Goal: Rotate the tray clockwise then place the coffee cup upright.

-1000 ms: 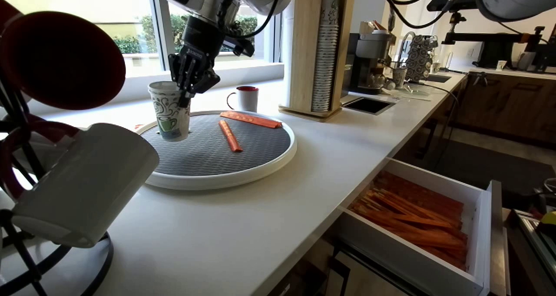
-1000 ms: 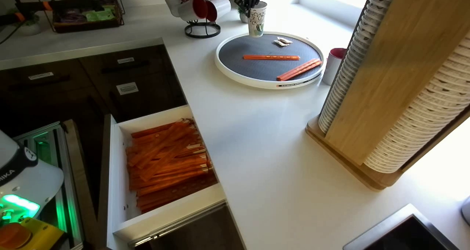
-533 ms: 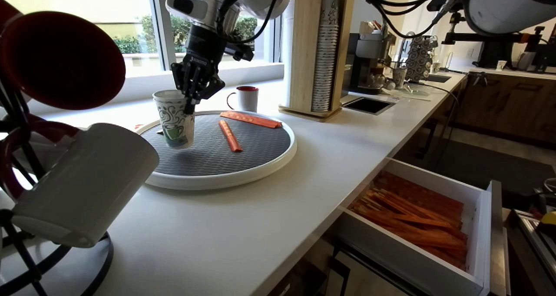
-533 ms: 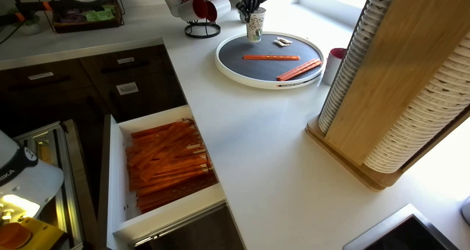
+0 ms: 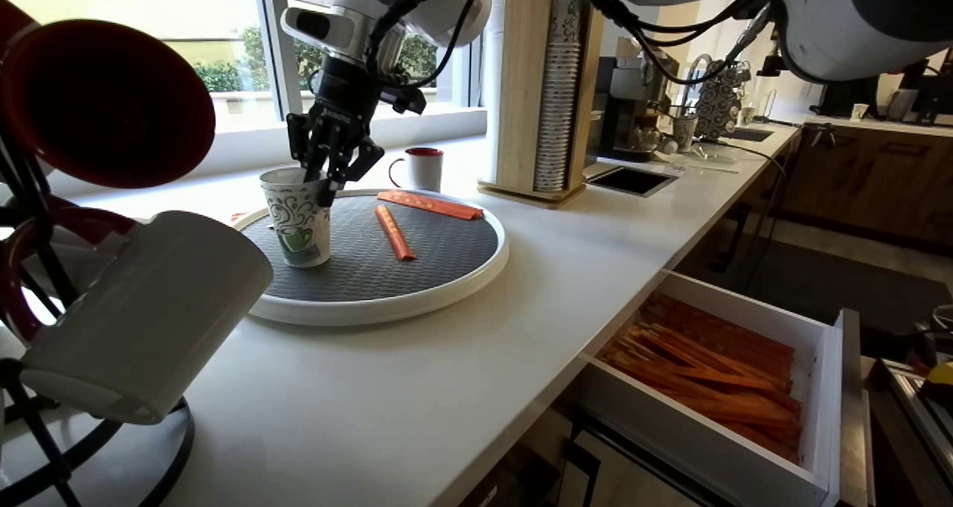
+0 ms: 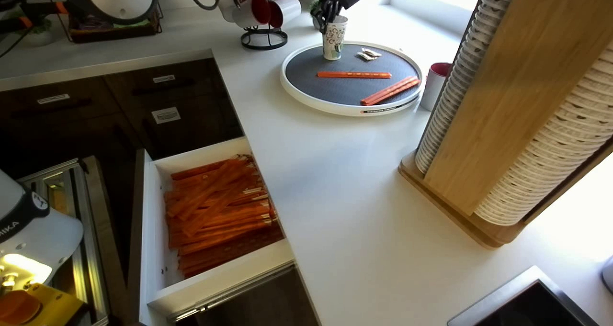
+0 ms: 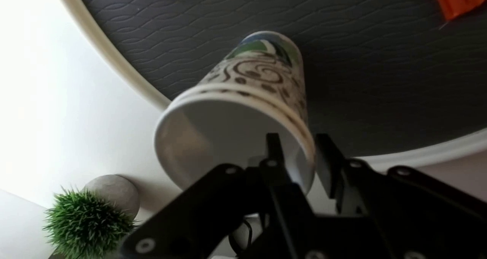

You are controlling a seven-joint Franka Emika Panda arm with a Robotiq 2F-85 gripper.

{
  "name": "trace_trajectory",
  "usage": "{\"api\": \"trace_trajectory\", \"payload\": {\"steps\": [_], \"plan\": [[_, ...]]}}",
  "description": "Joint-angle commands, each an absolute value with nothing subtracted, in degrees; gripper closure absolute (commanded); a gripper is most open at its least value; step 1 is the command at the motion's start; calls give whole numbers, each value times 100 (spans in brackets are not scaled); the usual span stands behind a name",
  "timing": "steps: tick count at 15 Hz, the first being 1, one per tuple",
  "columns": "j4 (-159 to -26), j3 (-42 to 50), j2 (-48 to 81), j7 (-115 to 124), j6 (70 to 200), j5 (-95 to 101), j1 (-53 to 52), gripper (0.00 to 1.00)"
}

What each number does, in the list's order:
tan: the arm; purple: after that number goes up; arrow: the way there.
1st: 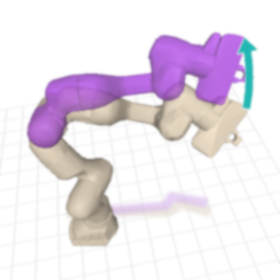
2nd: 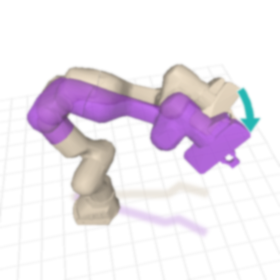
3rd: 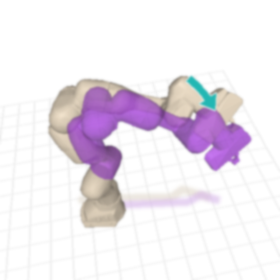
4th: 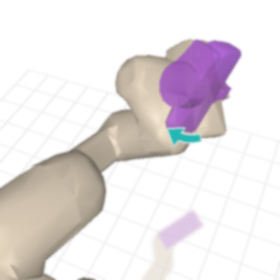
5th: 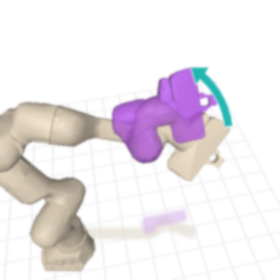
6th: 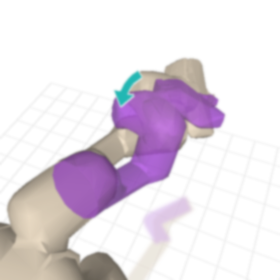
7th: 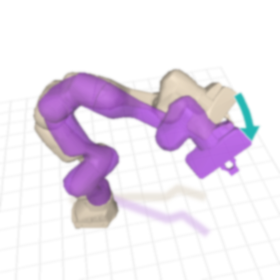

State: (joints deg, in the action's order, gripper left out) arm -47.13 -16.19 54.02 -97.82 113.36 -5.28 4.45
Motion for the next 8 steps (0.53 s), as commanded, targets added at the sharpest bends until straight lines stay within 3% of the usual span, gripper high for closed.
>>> {"api": "trace_trajectory", "payload": {"steps": [1, 6, 8], "plan": [[-4263, -1571, 5560, -9874, 11001, -388, 316, 39], [-4095, -1390, 5430, -9447, 10958, -174, 150, 2], [-4033, -1240, 5242, -8764, 10957, -101, 34, 0]]}}
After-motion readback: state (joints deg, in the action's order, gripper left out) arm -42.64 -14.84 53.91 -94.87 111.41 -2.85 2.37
